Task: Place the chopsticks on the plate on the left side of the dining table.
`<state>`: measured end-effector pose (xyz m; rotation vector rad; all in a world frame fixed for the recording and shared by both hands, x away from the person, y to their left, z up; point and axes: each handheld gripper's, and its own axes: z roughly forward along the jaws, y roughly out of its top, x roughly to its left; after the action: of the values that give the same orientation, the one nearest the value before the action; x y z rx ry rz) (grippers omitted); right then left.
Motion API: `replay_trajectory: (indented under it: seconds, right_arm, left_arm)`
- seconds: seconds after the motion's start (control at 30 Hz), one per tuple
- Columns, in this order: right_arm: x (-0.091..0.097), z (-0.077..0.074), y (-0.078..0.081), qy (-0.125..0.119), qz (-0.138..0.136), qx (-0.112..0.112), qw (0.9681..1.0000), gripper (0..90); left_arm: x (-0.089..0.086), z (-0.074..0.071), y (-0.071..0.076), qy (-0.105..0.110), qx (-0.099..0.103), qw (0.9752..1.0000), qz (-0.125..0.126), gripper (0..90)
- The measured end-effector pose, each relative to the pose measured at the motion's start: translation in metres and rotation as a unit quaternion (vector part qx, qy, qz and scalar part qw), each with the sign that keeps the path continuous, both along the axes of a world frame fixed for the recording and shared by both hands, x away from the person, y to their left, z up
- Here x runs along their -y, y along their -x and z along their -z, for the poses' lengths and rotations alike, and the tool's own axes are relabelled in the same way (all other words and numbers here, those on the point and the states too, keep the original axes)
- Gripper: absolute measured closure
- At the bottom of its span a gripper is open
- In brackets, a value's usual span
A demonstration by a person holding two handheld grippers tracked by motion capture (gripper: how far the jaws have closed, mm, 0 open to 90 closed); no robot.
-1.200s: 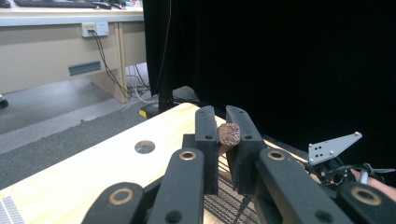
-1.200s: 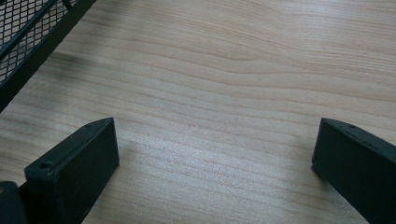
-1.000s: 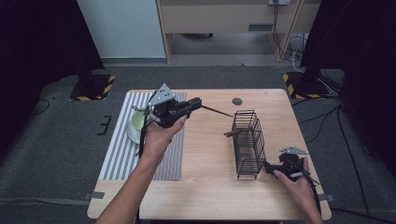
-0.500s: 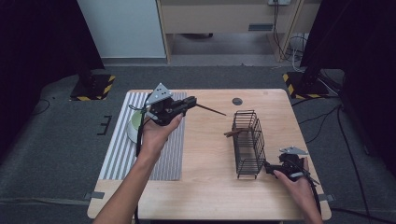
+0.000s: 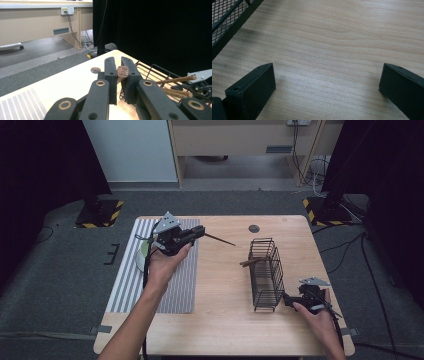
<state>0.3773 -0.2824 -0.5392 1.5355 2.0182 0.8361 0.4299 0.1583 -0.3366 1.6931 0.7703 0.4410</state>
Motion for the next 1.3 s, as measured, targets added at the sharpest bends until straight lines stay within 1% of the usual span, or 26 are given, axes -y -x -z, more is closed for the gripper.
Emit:
replay_trajectory:
  seconds: [0.2,0.3,0.5,0.9,1.3]
  right_arm:
    - [0.000,0.000,0.000,0.000,0.000,0.000,1.0000,0.6]
    - [0.000,0.000,0.000,0.000,0.000,0.000,1.0000,0.6]
    - [0.000,0.000,0.000,0.000,0.000,0.000,1.0000,0.6]
    - [0.000,0.000,0.000,0.000,0.000,0.000,1.0000,0.7]
    - [0.000,0.000,0.000,0.000,0.000,0.000,1.0000,0.6]
  left_arm:
    - [-0.007,0.003,0.000,-0.006,-0.001,1.0000,-0.005,83.2]
    - [-0.010,0.006,0.000,-0.017,-0.001,0.9998,-0.009,83.2]
    - [-0.020,0.014,0.000,-0.019,-0.009,0.9997,-0.016,83.1]
    - [-0.039,0.023,0.002,-0.029,-0.014,0.9989,-0.033,83.1]
    - [-0.049,0.029,0.000,-0.037,-0.018,0.9981,-0.045,83.1]
